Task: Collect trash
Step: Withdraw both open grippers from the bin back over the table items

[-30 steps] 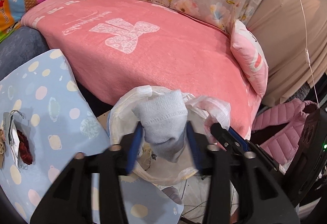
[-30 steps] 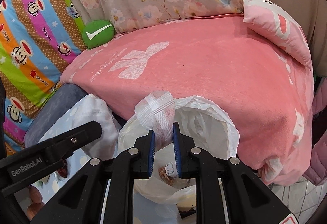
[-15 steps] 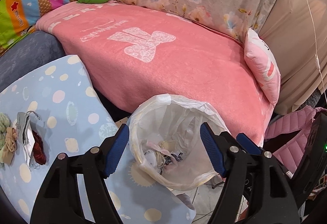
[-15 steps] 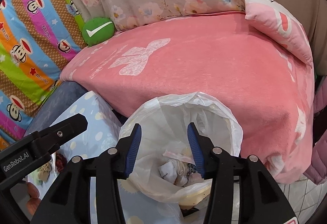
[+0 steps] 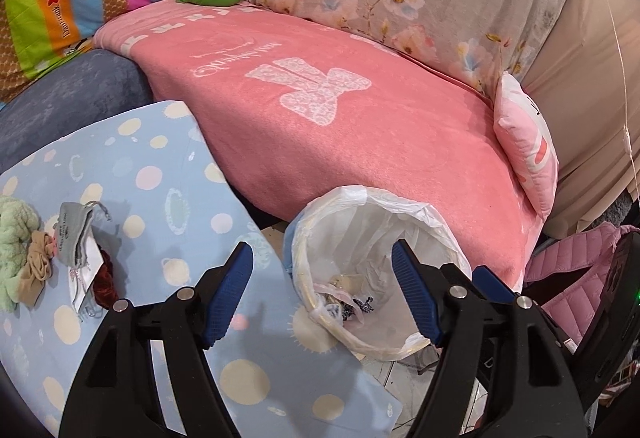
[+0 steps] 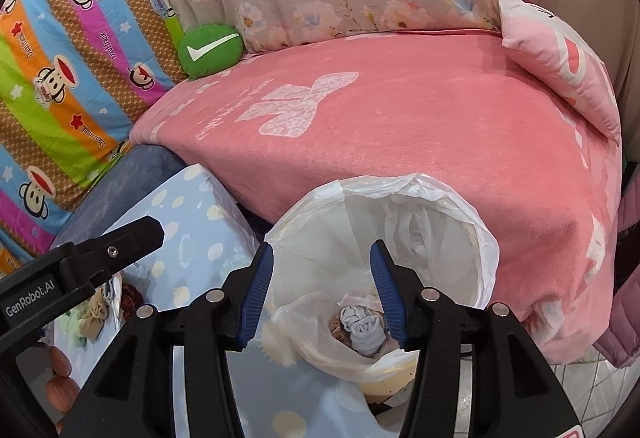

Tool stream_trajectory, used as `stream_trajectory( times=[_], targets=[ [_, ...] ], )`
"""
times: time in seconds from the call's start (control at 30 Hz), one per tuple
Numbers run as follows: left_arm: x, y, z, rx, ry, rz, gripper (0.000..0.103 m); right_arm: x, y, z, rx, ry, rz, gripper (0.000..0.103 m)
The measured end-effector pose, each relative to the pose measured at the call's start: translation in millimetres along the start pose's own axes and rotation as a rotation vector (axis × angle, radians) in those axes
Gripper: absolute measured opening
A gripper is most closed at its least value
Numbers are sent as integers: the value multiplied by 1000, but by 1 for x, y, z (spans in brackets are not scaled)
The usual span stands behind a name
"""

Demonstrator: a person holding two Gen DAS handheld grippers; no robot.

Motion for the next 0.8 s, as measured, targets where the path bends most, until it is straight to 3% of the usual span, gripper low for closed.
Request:
stream_trajectory(
  times=[0.3,0.8],
  targets=[
    [-45,17,1,19,65,-36,68,-45,2,3,-8,70,-36,50],
    [-157,50,3,57,232,-144,68,-144,-6,17,-34,199,-120,50]
  ],
)
Point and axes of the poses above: each gripper's, at about its wrist camera, not at the fingertips, and y roughly against the way its jaws point, x to its right, z to its underside, the point moved 8 cm from there along -y, roughly the way its jaws point, and after that the axes turned 8 degrees about y, right-handed, at the moved point
